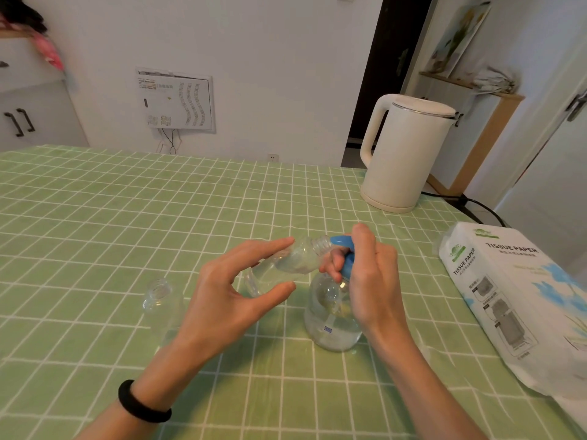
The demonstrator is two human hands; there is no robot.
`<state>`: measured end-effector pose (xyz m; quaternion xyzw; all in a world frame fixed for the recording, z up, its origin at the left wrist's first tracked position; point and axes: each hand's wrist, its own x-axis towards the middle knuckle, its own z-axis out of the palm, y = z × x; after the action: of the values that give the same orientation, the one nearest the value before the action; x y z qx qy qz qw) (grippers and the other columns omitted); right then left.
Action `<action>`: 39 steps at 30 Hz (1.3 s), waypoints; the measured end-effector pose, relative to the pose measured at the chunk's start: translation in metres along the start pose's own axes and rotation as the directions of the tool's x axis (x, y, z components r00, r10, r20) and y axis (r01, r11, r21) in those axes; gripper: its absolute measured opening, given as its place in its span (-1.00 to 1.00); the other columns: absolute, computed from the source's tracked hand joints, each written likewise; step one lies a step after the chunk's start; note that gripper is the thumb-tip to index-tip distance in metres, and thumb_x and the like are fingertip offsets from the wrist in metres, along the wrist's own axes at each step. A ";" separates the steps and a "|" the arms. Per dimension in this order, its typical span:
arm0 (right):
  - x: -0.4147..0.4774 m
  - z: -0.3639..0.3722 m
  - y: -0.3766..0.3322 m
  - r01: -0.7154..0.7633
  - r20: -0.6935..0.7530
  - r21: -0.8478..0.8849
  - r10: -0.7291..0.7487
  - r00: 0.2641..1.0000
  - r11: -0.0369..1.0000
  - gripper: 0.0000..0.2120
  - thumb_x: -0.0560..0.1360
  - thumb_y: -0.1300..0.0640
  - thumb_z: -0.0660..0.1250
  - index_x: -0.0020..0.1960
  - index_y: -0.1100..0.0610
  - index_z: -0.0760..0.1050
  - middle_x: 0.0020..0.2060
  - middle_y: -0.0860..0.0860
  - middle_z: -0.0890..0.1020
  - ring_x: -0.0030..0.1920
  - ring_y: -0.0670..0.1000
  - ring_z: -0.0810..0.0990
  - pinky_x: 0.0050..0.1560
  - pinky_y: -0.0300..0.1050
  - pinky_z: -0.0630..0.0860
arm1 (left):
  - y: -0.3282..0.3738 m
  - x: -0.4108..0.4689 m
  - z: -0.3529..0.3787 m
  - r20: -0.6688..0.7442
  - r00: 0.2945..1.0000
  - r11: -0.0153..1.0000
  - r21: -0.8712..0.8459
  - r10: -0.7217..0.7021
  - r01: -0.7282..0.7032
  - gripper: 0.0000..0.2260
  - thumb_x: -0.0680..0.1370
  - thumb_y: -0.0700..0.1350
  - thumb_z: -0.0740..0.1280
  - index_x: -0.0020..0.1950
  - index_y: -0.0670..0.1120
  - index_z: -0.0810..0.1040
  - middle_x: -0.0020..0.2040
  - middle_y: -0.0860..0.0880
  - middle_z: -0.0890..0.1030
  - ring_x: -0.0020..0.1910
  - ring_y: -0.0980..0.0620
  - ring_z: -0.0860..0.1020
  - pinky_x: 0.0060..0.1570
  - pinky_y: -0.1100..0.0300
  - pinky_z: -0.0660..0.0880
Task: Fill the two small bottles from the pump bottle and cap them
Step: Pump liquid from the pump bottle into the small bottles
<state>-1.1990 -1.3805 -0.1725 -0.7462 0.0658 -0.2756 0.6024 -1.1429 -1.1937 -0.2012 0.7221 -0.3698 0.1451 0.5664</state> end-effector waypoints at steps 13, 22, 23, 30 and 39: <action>0.001 -0.001 -0.003 0.039 0.016 -0.063 -0.038 0.999 0.997 -0.54 0.56 0.04 0.11 -0.50 0.08 0.38 -0.53 0.06 0.48 -0.36 0.00 0.60 -0.02 0.24 0.63 | 0.002 0.000 0.000 0.014 1.000 1.000 0.011 0.012 -0.012 -0.51 0.44 -0.10 0.59 0.36 0.03 0.64 0.19 0.17 0.72 0.17 0.16 0.67 0.15 0.38 0.50; -0.001 0.000 -0.005 0.006 -0.002 -0.012 -0.006 1.000 1.000 -0.38 0.63 -0.22 0.05 -0.50 0.06 0.40 -0.54 0.05 0.48 -0.35 0.08 0.62 -0.09 -0.15 0.63 | 0.001 0.001 -0.001 0.006 1.000 1.000 0.003 0.005 -0.005 -0.51 0.44 -0.06 0.59 0.36 0.07 0.63 0.20 0.20 0.72 0.18 0.15 0.67 0.14 0.35 0.52; 0.000 0.000 -0.005 0.001 -0.002 -0.015 -0.001 1.000 1.000 -0.42 0.62 -0.17 0.07 -0.50 0.07 0.39 -0.54 0.06 0.48 -0.36 0.02 0.62 -0.07 -0.07 0.64 | 0.002 0.001 -0.001 0.009 1.000 1.000 0.005 0.006 -0.006 -0.51 0.44 -0.05 0.59 0.36 0.07 0.62 0.20 0.19 0.72 0.19 0.14 0.67 0.14 0.35 0.51; 0.001 -0.002 -0.002 0.034 0.000 -0.066 -0.034 0.999 0.997 -0.53 0.57 0.03 0.12 -0.51 0.08 0.38 -0.54 0.05 0.48 -0.36 -0.02 0.61 -0.03 0.20 0.64 | 0.002 0.000 -0.001 0.023 1.000 1.000 0.005 0.012 -0.012 -0.51 0.44 -0.10 0.58 0.37 0.03 0.63 0.20 0.17 0.72 0.19 0.18 0.66 0.17 0.40 0.48; 0.001 0.000 -0.001 0.009 -0.010 -0.034 -0.009 1.000 0.999 -0.39 0.61 -0.21 0.08 -0.49 0.11 0.39 -0.55 0.06 0.47 -0.34 0.00 0.66 0.02 0.21 0.65 | 0.002 0.001 -0.001 0.008 1.000 1.000 0.004 0.007 -0.007 -0.51 0.44 -0.10 0.58 0.36 0.07 0.63 0.19 0.18 0.72 0.19 0.15 0.66 0.15 0.38 0.49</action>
<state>-1.1981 -1.3803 -0.1711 -0.7552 0.0700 -0.2810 0.5880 -1.1435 -1.1932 -0.1994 0.7224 -0.3742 0.1448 0.5631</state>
